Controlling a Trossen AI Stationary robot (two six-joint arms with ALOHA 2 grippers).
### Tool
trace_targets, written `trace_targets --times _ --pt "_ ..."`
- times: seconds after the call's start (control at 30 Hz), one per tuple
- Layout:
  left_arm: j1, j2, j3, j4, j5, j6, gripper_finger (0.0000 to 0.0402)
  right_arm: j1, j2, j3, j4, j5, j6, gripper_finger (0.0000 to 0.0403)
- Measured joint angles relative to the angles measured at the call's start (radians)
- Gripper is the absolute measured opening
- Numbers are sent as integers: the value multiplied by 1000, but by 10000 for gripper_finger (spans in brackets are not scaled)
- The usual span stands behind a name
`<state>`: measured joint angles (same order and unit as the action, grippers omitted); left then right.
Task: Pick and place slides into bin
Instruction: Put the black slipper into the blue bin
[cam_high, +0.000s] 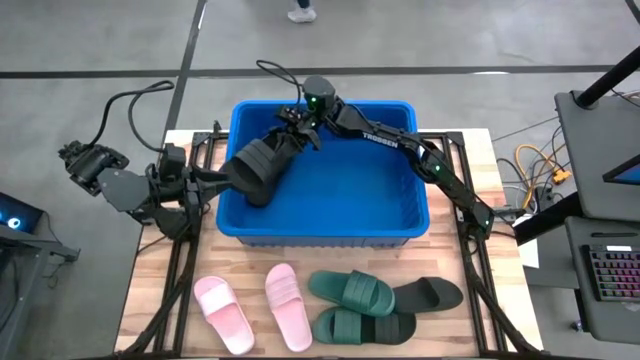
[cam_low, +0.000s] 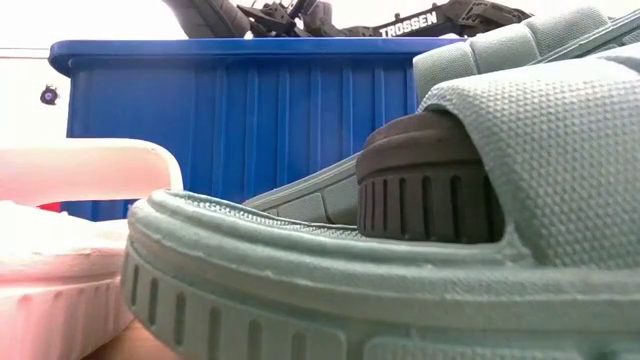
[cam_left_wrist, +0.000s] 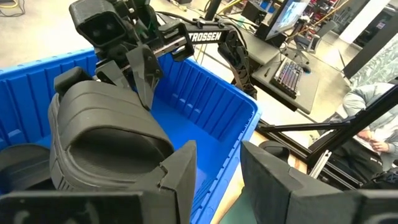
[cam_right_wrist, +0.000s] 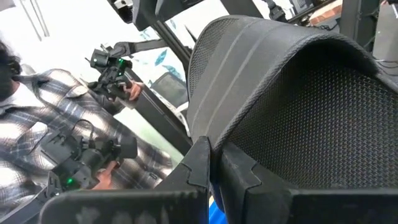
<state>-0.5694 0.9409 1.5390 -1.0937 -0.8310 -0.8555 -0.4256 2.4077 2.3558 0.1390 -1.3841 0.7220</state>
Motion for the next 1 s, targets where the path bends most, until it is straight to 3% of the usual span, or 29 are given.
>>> trace_targets --times 0.2,0.47,0.63,0.8,1.0 --pt "0 1 -1 -11 0 0 109 -9 -8 0 -1 46 7 8" --pt "0 1 -1 -16 -1 15 109 -19 -94 0 -62 199 28 8" --pt "0 2 -1 -16 -26 53 109 -20 -180 0 -352 366 -151 8" --pt "0 9 -4 -16 -147 103 109 -19 -268 -1 -731 617 -395 8" --pt "0 37 -7 -15 -316 188 109 -18 -357 -2 -848 738 -443 8"
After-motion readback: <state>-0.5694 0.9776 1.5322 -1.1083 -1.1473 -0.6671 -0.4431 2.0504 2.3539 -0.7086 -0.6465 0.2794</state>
